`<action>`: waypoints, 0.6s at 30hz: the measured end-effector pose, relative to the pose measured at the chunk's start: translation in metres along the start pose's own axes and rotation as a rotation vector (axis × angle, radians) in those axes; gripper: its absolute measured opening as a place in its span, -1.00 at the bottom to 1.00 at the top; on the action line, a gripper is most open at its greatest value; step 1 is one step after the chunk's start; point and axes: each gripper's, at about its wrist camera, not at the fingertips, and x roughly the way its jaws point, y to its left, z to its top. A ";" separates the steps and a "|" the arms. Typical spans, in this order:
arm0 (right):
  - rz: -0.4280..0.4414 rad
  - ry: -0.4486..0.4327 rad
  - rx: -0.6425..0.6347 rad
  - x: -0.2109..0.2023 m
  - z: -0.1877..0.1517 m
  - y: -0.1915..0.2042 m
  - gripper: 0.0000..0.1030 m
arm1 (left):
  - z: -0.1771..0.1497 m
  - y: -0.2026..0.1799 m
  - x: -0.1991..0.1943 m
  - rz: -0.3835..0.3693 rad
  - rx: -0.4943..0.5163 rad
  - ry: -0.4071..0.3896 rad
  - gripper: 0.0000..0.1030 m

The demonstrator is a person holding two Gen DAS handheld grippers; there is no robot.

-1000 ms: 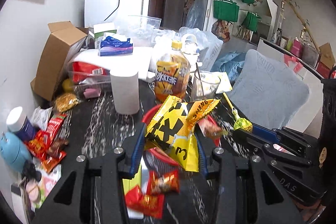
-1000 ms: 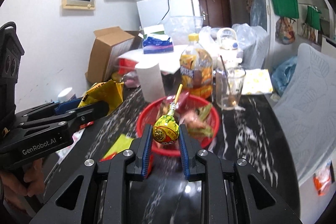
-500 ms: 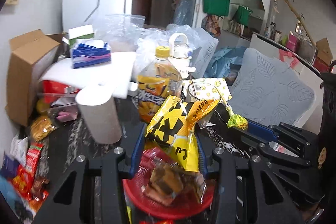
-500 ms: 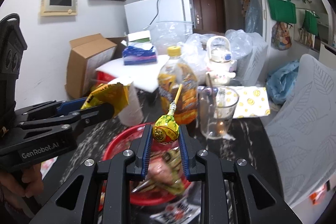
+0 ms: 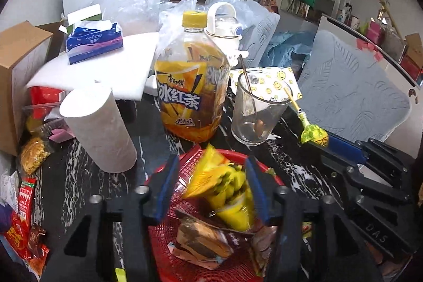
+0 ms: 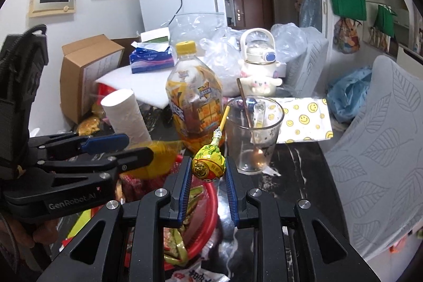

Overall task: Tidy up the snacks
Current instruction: 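Lower the lollipop into the basket and open the right tool while the left tool releases the chip bag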

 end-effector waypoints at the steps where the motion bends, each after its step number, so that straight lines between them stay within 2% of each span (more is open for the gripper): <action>1: 0.000 0.001 0.002 0.000 0.000 0.000 -0.53 | -0.001 0.000 -0.001 0.006 0.002 -0.007 0.05; 9: 0.015 0.004 -0.007 0.000 0.000 0.003 -0.53 | -0.005 0.006 -0.020 0.068 0.000 -0.038 0.05; 18: 0.085 0.042 -0.056 0.014 0.002 0.030 -0.53 | -0.011 0.028 -0.042 0.157 -0.028 -0.066 0.05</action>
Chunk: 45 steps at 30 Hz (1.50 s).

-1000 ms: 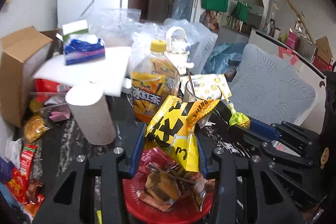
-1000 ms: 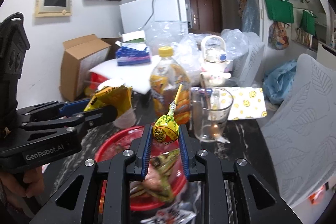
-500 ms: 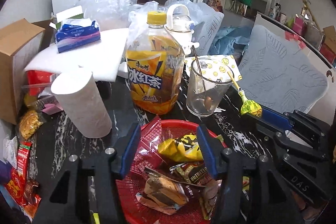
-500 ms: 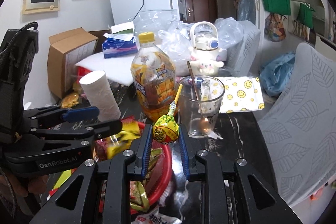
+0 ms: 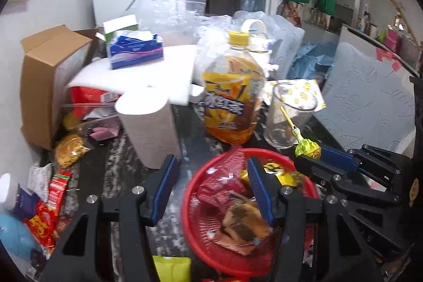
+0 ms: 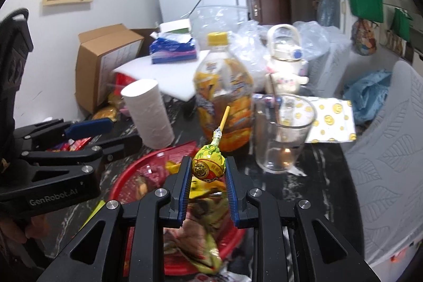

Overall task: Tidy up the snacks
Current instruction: 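Lower the lollipop into the basket and open the right tool while the left tool releases the chip bag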

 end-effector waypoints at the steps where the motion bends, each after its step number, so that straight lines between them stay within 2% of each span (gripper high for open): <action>1: 0.004 0.006 -0.005 0.003 0.000 0.003 -0.52 | -0.001 0.003 -0.001 0.012 -0.001 -0.004 0.05; 8: 0.032 0.048 -0.029 0.014 -0.002 0.017 -0.46 | -0.003 0.011 -0.006 0.020 -0.016 -0.008 0.05; 10: 0.027 0.046 -0.026 0.012 -0.001 0.018 -0.26 | -0.004 0.012 -0.009 0.021 -0.018 -0.010 0.05; 11: 0.026 0.043 -0.025 0.010 -0.001 0.018 -0.23 | -0.004 0.012 -0.010 0.020 -0.019 -0.011 0.05; 30: -0.017 -0.015 -0.040 -0.048 -0.007 0.036 -0.23 | -0.021 0.005 -0.073 0.014 -0.030 -0.060 0.05; 45: -0.047 -0.068 -0.027 -0.119 -0.034 0.056 -0.23 | -0.057 -0.017 -0.138 0.026 -0.012 -0.090 0.05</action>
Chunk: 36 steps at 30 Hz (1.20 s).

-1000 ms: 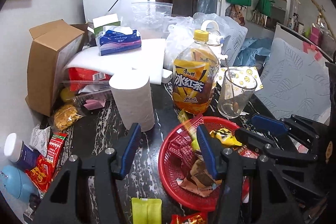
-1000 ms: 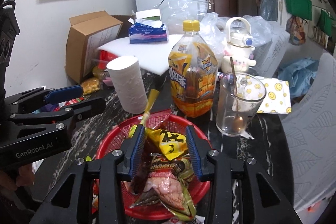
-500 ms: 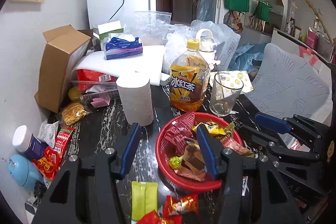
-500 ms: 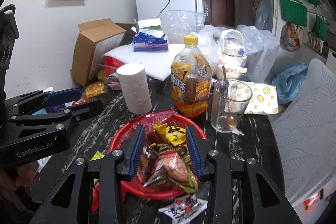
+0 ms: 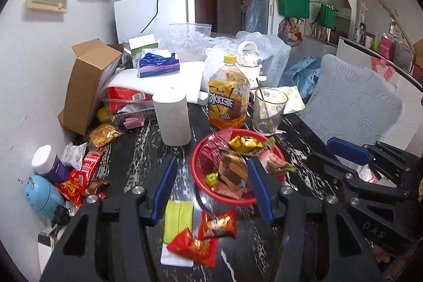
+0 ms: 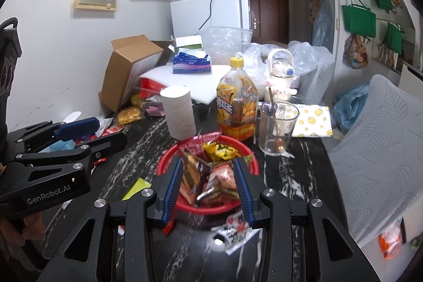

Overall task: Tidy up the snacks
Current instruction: 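Lower the lollipop into the basket and open the right tool while the left tool releases the chip bag, then withdraw both tools from the basket toward the remaining snack packs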

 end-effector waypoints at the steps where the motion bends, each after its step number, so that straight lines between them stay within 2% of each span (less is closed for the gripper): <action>1: -0.002 -0.001 0.001 -0.004 -0.003 0.001 -0.23 | -0.003 -0.002 -0.003 -0.001 0.001 0.001 0.05; 10: -0.010 0.027 0.044 -0.028 -0.035 0.001 -0.23 | -0.036 -0.016 -0.016 -0.013 0.006 0.044 0.05; 25: -0.074 0.152 0.164 -0.037 -0.111 -0.017 -0.23 | -0.099 -0.041 -0.004 -0.067 0.011 0.155 0.05; 26: -0.075 0.162 0.174 -0.036 -0.116 -0.018 -0.22 | -0.103 -0.041 -0.002 -0.070 0.002 0.163 0.05; 28: -0.072 0.180 0.195 -0.034 -0.124 -0.021 -0.03 | -0.110 -0.040 0.003 -0.073 -0.018 0.177 0.05; 33: -0.057 0.220 0.240 -0.025 -0.139 -0.027 0.22 | -0.121 -0.034 0.013 -0.053 -0.071 0.192 0.05; 36: -0.049 0.238 0.260 -0.016 -0.143 -0.030 0.24 | -0.125 -0.027 0.020 -0.036 -0.097 0.200 0.05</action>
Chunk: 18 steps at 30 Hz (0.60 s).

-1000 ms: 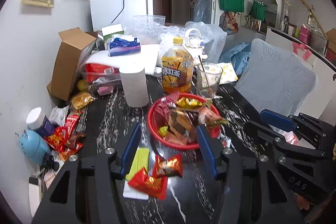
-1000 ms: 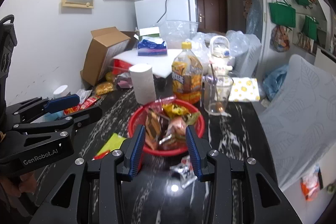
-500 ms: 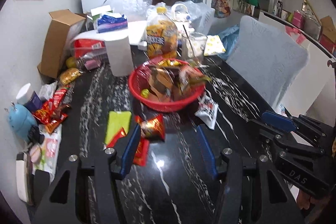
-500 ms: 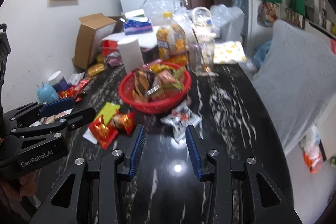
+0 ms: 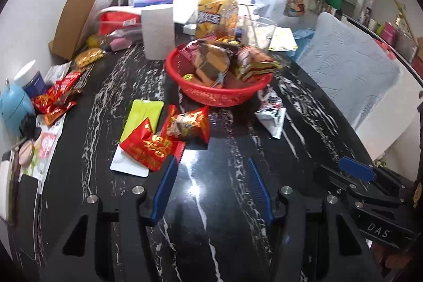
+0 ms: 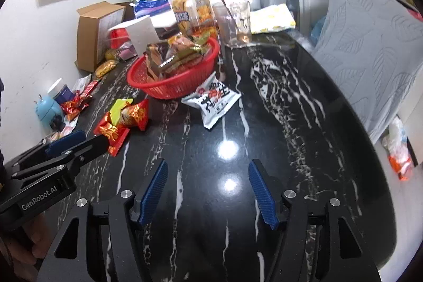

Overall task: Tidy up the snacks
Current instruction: 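Withdraw both tools from the basket toward the remaining snack packs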

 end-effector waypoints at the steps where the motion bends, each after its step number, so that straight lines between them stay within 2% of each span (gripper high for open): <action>1: 0.003 0.007 0.003 0.003 0.000 0.000 0.26 | 0.001 0.003 0.003 0.004 -0.007 0.003 0.05; 10: 0.033 0.065 0.018 0.041 0.014 -0.001 0.28 | 0.014 0.019 0.030 0.012 -0.065 0.036 0.05; 18: 0.069 0.071 0.044 0.067 0.041 -0.007 0.28 | 0.032 0.026 0.055 0.007 -0.095 0.049 0.05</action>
